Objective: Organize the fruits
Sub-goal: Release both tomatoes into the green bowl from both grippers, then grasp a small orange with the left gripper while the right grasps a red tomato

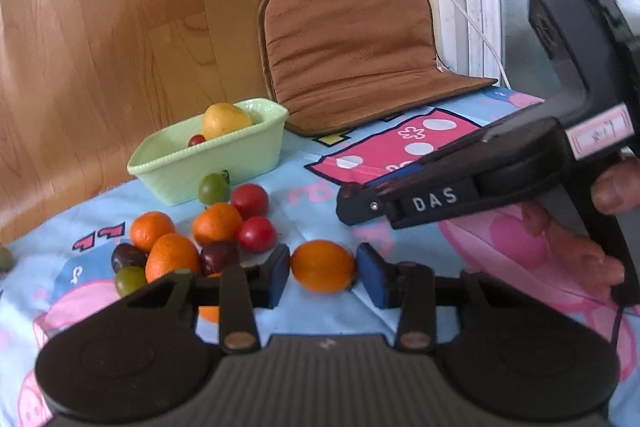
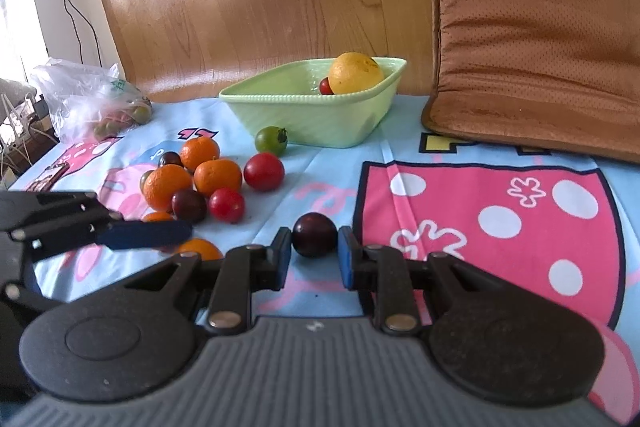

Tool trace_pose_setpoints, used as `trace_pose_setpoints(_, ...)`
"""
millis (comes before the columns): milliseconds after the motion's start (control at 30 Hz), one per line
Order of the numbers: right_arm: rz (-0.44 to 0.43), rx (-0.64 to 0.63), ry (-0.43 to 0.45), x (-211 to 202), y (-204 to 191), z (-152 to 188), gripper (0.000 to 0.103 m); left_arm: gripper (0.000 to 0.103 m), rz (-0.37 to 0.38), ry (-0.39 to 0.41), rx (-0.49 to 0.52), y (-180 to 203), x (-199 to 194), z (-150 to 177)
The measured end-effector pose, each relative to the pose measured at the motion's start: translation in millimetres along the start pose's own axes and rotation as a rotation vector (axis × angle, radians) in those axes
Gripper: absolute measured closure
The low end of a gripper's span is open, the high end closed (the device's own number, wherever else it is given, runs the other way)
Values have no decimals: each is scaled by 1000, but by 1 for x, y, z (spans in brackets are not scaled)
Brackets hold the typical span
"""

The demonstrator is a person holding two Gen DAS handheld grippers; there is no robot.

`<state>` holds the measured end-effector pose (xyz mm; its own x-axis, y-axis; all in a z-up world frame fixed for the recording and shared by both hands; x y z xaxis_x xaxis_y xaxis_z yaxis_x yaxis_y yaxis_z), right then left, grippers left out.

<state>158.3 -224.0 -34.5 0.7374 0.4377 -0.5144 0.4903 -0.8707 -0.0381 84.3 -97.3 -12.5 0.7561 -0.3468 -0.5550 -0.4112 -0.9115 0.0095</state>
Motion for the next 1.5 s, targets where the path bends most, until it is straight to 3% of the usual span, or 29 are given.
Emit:
trace_pose_setpoints(133, -6, 13, 8, -1, 1, 0, 75, 66, 12, 5, -22, -3, -4, -3)
trace_pose_setpoints(267, -15, 55, 60, -6, 8, -10, 76, 66, 18, 84, -28, -15, -17, -29)
trace_pose_setpoints(500, 28, 24, 190, 6, 20, -71, 76, 66, 20, 137, -157, -70, 5, -88)
trace_pose_setpoints(633, 49, -20, 171, 39, 21, -88, 76, 66, 46, 82, -298, -113, 47, -108)
trace_pose_setpoints(733, 74, -63, 142, 63, 19, -90, 75, 66, 23, 41, -357, -134, 75, -113)
trace_pose_setpoints(1000, 95, -136, 126, 85, 16, -89, 74, 65, -14, -3, -338, -142, 112, -113)
trace_pose_setpoints(1067, 110, -130, 131, 86, 18, -89, 64, 65, -25, -15, -341, -142, 118, -110)
trace_pose_setpoints(1300, 92, -103, 158, 62, 18, -86, 62, 65, -1, 34, -388, -150, 80, -106)
trace_pose_setpoints(1500, -5, -27, 102, 44, 9, -63, 62, 65, 57, 53, -454, -152, 36, -85)
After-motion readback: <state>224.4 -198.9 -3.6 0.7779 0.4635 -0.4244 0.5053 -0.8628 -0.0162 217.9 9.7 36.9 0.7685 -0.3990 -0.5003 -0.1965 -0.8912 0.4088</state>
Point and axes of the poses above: each gripper's, at about its wrist camera, not at the fingertips, and x roughly the way its jaws point, y to its right, z to its underside, the point moved 5 cm from there along x, roughly the way its jaws point, and after that the axes turned 12 degrees about -x, right-handed, at the moved point
